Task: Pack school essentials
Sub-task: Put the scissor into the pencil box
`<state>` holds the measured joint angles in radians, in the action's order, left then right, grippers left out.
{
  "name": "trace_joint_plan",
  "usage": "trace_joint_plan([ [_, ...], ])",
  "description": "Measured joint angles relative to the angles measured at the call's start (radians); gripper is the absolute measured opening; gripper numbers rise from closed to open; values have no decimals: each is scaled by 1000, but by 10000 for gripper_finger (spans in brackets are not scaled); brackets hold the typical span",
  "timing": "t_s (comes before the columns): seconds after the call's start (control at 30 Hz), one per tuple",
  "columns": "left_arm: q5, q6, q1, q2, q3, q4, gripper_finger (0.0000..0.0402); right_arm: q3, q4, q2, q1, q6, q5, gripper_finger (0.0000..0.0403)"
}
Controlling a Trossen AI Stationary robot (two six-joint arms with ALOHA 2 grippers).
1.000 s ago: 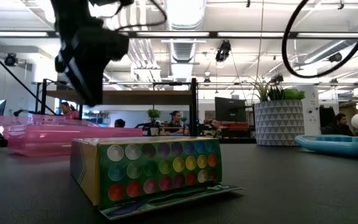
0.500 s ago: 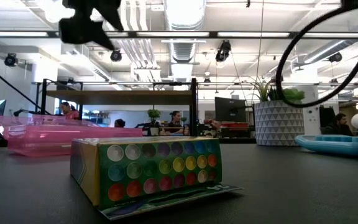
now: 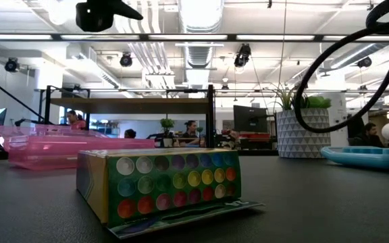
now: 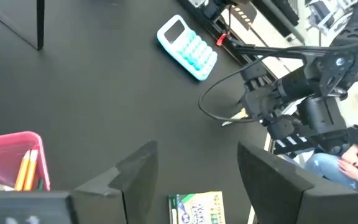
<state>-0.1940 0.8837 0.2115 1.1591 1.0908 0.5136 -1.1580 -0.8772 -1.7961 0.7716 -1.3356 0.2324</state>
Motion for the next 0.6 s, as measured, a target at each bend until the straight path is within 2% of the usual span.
trace_joint_plan([
  [0.37, 0, -8, 0, 0, -1, -40, 201, 0, 7, -4, 0, 56, -2, 76],
  [0.6, 1, -6, 0, 1, -1, -39, 201, -13, -8, 21, 1, 49, -1, 75],
])
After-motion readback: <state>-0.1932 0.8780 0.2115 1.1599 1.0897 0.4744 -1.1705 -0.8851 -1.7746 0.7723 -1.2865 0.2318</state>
